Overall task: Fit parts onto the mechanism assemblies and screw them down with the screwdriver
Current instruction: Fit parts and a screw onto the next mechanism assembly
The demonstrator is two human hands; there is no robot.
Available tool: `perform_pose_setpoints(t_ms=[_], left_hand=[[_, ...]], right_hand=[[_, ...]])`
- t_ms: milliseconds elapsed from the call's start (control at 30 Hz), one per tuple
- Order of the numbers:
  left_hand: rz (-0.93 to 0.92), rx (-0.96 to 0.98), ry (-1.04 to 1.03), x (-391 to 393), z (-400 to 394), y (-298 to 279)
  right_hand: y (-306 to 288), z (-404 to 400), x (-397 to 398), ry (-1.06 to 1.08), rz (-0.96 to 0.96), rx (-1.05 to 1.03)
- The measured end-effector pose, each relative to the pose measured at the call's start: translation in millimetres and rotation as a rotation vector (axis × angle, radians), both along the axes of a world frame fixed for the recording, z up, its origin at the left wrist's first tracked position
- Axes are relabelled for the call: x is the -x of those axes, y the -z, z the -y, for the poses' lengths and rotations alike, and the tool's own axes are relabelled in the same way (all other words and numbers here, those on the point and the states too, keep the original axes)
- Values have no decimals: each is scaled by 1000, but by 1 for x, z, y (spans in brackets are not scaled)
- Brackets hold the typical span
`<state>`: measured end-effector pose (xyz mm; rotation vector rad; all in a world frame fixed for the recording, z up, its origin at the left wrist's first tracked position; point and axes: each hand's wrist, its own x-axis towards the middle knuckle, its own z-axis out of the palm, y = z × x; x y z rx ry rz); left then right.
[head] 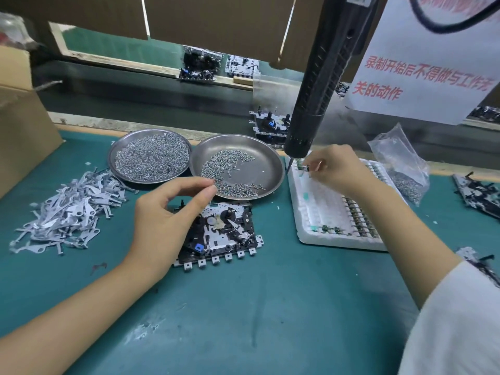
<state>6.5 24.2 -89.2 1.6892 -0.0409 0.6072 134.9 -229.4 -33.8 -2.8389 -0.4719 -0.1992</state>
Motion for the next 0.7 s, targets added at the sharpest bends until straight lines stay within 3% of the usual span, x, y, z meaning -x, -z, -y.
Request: perform_pose_setpoints(t_ms=[167, 433, 600, 700], left_hand=[[-4, 11, 17, 1, 1, -1], [-9, 7, 25, 2, 1, -2], [-15, -17, 52, 4, 2, -3], [-18, -37, 63, 6, 4, -3]], right_hand=[[-6, -11, -6, 13, -9, 209], [-10, -19, -6, 24, 50, 292], [-24, -3, 15, 69, 1, 7], [-33, 0, 50, 17, -319, -386]])
